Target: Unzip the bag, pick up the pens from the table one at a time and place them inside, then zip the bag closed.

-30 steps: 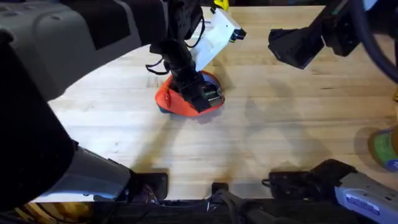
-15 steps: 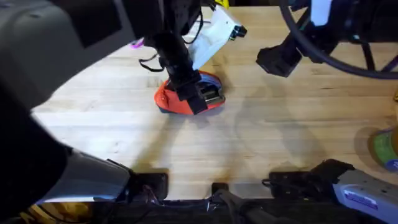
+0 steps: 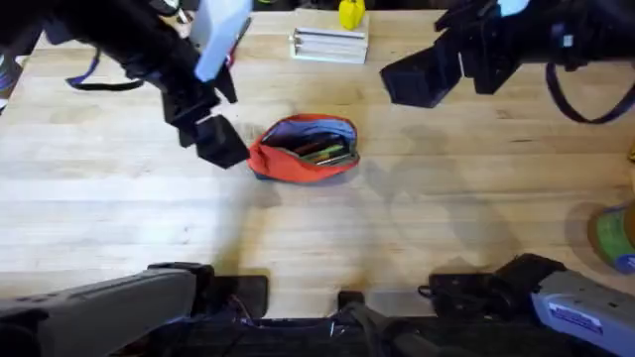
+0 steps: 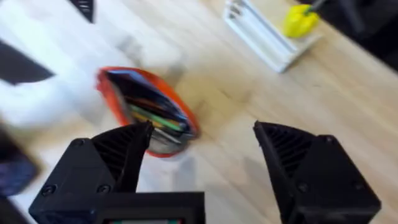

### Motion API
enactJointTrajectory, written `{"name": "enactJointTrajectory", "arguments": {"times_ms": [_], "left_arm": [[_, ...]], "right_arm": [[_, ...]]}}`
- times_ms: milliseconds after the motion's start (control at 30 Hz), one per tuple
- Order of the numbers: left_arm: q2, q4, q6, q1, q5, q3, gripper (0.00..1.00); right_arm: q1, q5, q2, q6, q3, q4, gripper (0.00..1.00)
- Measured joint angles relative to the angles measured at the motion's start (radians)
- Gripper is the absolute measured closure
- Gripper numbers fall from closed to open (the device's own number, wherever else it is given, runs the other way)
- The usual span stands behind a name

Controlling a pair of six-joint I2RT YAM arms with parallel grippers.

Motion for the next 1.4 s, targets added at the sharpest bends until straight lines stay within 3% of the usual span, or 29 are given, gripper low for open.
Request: {"name": "enactJointTrajectory", "arguments": {"times_ms": [100, 200, 300, 433, 700, 867, 1033, 1400], "left_arm": [[0.014, -0.003, 0.074, 0.085, 0.001, 0.000, 0.007], [0.035, -0.012, 0.109, 0.137, 0.010, 0.000, 0.007], [0.053, -0.001, 0.152, 0.153, 0.027, 0.000, 0.007], [0.090, -0.041, 0.280, 0.175, 0.050, 0.000, 0.007], [0.266, -0.159, 0.636, 0.298, 0.127, 0.000, 0.008], [0.391, -0.161, 0.777, 0.350, 0.152, 0.000, 0.008], [0.478, -0.153, 0.843, 0.355, 0.167, 0.000, 0.007], [0.550, -0.100, 0.902, 0.355, 0.178, 0.000, 0.007]], "right_arm": [[0.000, -0.111, 0.001, 0.097, 0.000, -0.006, 0.008], [0.000, -0.179, 0.003, 0.176, 0.000, -0.022, 0.007], [0.000, -0.215, 0.014, 0.232, 0.000, -0.016, 0.007], [0.012, -0.219, 0.047, 0.299, 0.000, -0.007, 0.007], [0.220, -0.114, 0.186, 0.483, 0.000, 0.052, 0.007], [0.331, -0.100, 0.285, 0.631, 0.000, 0.097, 0.007], [0.393, -0.103, 0.374, 0.783, 0.000, 0.124, 0.007], [0.483, -0.075, 0.527, 0.891, 0.000, 0.244, 0.007]]}}
